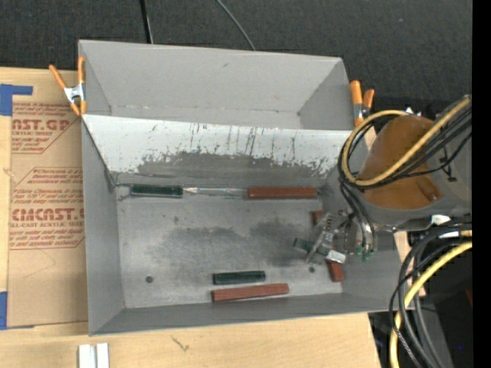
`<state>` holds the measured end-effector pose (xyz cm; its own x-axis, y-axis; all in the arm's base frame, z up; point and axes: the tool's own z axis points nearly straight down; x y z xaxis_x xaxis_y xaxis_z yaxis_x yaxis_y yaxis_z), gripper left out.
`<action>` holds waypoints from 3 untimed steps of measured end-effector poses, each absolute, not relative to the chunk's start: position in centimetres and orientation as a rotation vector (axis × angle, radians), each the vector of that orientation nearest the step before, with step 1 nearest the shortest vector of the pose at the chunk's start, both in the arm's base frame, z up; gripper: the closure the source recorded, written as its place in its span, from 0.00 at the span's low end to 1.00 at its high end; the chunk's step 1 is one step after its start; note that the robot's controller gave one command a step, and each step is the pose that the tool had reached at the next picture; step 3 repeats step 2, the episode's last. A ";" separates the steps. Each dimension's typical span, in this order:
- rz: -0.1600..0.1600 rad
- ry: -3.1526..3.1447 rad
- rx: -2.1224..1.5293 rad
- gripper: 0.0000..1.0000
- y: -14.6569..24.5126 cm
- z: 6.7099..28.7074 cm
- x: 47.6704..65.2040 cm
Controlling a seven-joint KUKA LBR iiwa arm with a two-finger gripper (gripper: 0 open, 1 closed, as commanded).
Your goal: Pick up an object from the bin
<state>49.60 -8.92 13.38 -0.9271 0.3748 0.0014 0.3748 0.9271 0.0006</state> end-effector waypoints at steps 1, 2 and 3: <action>-0.001 -3.084 -0.600 1.00 -8.9 14.7 49.6; -0.001 -3.082 -0.599 1.00 -8.9 15.9 49.6; -0.001 -3.082 -0.599 1.00 -8.9 15.9 49.6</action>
Offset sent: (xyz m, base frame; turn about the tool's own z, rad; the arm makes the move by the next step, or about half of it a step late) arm -0.0001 -0.0002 0.0592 0.0000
